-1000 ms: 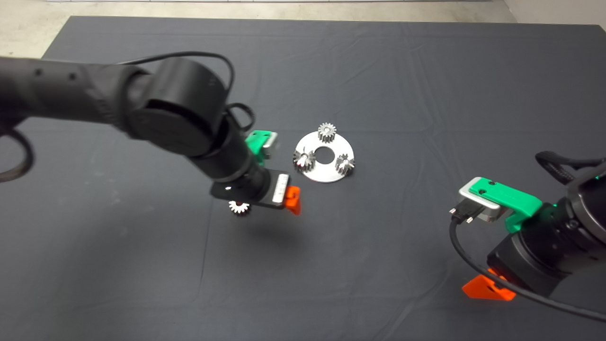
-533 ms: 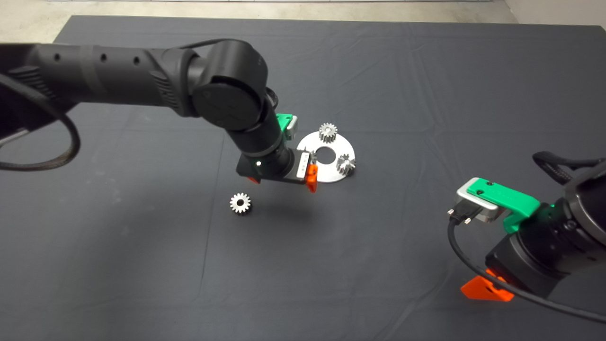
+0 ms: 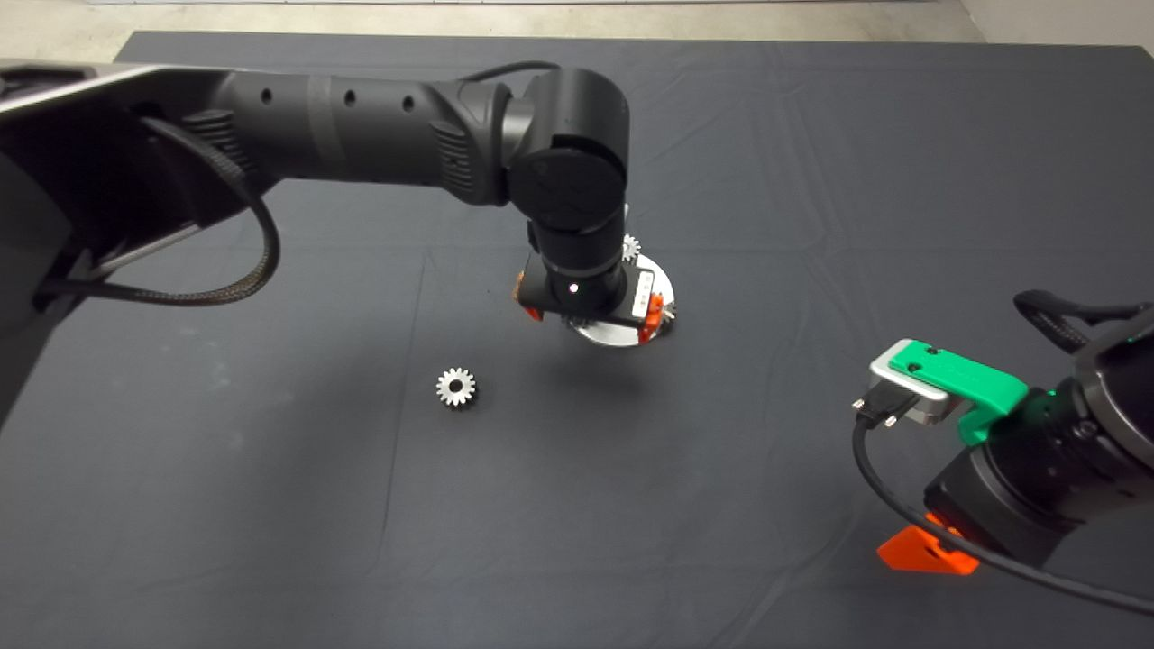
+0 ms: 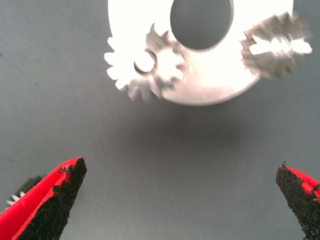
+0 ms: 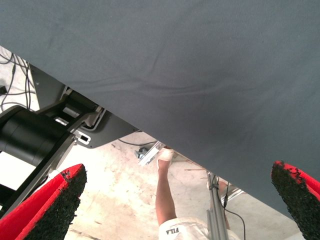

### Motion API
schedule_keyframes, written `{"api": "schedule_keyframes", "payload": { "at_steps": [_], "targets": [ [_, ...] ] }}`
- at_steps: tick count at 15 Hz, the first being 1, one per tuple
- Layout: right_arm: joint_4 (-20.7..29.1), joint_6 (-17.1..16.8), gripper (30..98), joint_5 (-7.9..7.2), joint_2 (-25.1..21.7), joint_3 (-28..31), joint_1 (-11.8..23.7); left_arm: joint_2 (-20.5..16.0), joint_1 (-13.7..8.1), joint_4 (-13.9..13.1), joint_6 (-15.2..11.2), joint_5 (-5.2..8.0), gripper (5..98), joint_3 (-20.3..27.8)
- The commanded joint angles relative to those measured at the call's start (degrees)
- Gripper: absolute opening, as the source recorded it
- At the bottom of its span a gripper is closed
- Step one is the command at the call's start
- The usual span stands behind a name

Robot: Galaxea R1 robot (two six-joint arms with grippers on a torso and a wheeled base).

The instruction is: Remove an incorrectly installed larger gear and replace it with the correct smaller gear

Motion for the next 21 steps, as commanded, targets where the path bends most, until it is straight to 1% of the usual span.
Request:
{"api": "schedule_keyframes", "payload": {
  "at_steps": [1,2,3,5,7,9,10,12,14,15,17,19,20,21],
  "targets": [
    [2.09,0.31,97.6,-4.83,-0.12,0.2,0.92,1.43,1.0,0.63,3.34,0.61,97.9,-4.67],
    [2.09,0.31,97.6,-4.83,-0.12,0.2,0.92,1.8,1.47,0.63,4.48,0.52,97.9,-6.1],
    [2.09,0.31,97.6,-4.83,-0.12,0.2,0.92,1.8,1.88,0.63,4.97,0.34,97.9,-6.94],
    [2.09,0.31,97.6,-4.83,-0.12,0.2,0.92,1.8,2.26,0.89,5.18,0.25,97.9,-8.13],
    [2.09,0.31,97.6,-4.83,-0.3,0.2,0.92,1.72,3.54,1.16,7.17,0.25,97.9,-8.71],
    [2.09,0.4,97.6,-4.83,-0.3,0.2,0.92,1.66,4.1,2.15,7.17,0.14,97.9,-8.97],
    [2.09,0.43,97.6,-4.92,-0.3,0.2,0.92,1.72,4.25,2.3,7.26,-0.15,97.9,-8.97],
    [2.09,0.49,97.6,-4.92,-0.39,0.2,0.92,1.72,4.34,2.61,7.35,-0.27,97.9,-9.09],
    [2.09,0.49,97.6,-4.92,-0.39,0.2,0.83,1.8,5.41,3.46,7.59,-0.34,97.9,-10.57],
    [2.09,0.49,97.6,-4.92,-0.3,0.2,0.83,1.8,5.48,3.53,7.96,-0.36,97.9,-10.47],
    [2.09,0.49,97.6,-4.92,-0.3,0.2,0.74,1.98,5.48,3.53,8.49,-1.39,97.9,-10.38],
    [2.09,0.58,97.6,-4.92,-0.3,0.2,0.74,1.91,5.48,3.53,8.93,-2.91,97.9,-10.46],
    [2.09,0.58,97.6,-4.92,-0.3,0.2,0.74,1.98,5.48,3.53,9.02,-3.35,97.9,-10.46],
    [2.09,0.58,97.6,-4.92,-0.3,0.2,0.74,1.98,5.48,3.62,9.02,-3.48,97.9,-10.86]
  ]
}}
